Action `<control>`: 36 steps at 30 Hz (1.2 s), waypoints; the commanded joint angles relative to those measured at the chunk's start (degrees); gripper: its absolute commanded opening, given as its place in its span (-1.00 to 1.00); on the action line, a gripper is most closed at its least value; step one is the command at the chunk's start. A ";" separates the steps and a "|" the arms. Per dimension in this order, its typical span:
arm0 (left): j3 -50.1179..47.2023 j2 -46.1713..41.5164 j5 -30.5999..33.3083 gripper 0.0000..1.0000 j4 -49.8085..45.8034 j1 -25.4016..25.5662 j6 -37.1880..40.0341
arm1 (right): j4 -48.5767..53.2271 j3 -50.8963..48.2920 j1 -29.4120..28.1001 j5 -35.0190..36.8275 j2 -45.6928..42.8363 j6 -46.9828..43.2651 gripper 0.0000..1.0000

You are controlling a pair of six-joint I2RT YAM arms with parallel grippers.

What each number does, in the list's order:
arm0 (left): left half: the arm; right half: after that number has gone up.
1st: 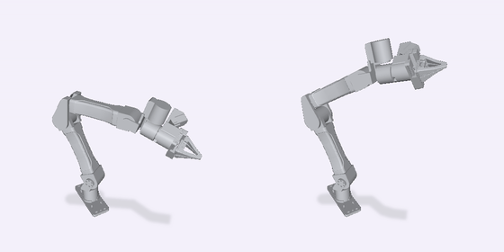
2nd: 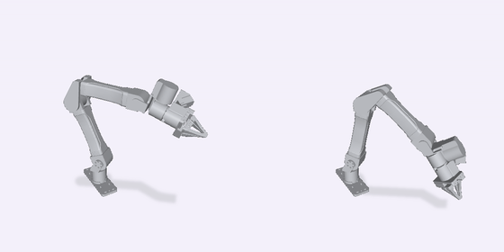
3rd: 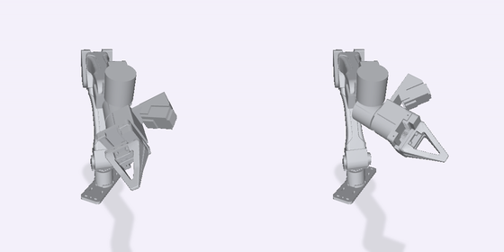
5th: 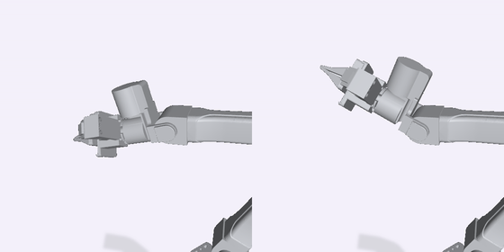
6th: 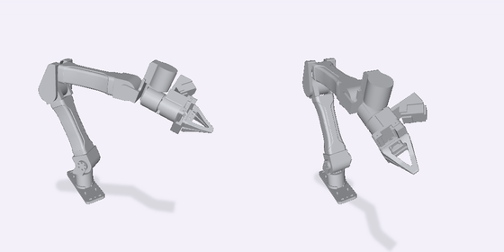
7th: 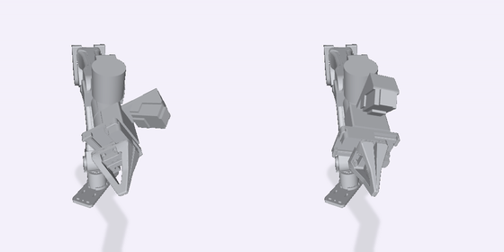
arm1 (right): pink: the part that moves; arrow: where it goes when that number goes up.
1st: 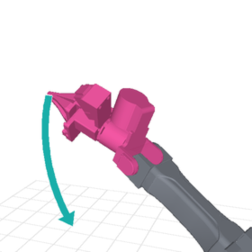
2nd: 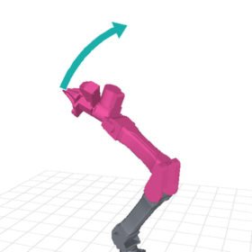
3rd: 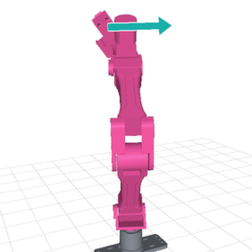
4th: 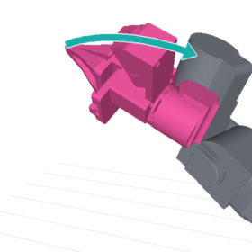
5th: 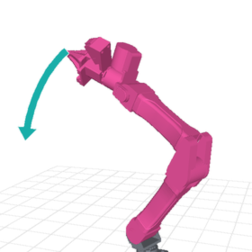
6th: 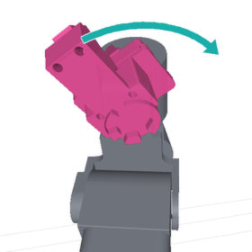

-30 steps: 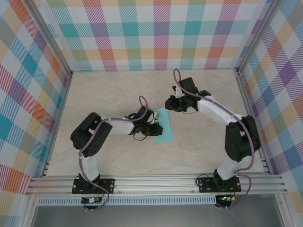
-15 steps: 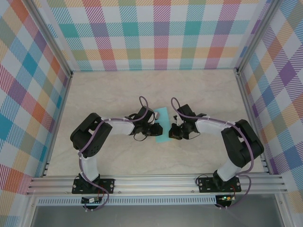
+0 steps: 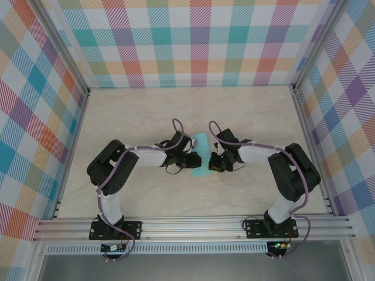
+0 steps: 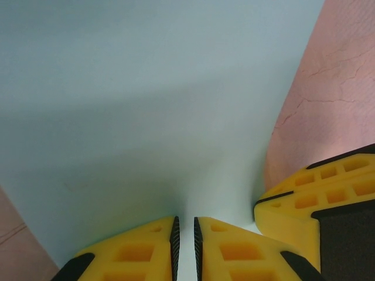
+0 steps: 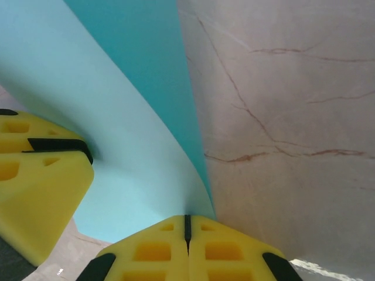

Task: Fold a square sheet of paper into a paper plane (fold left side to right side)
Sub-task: Hold the square sheet of paper at the center of the table, then first fold the square sheet of paper in half at the center of the table.

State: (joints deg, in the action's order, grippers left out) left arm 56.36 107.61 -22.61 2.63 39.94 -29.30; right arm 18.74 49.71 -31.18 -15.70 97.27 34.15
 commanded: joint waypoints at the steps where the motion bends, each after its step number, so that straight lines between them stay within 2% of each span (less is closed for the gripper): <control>1: 1.89 -0.89 0.52 -0.64 -1.94 0.10 -1.11 | 5.54 0.36 -0.40 4.25 3.45 -2.15 -0.90; 14: 3.31 0.82 2.92 -0.72 -1.65 -0.75 -1.68 | 8.09 1.65 -0.53 6.83 4.86 -3.70 -0.90; 36: 5.91 3.90 8.02 -0.76 -0.70 -6.22 -2.60 | 10.84 2.05 -0.46 9.20 6.46 -5.89 -0.90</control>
State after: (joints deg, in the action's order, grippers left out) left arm 60.51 110.21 -17.08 1.63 35.66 -31.73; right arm 24.77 54.06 -31.57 -13.50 99.70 29.47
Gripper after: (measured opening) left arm 0.120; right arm 0.049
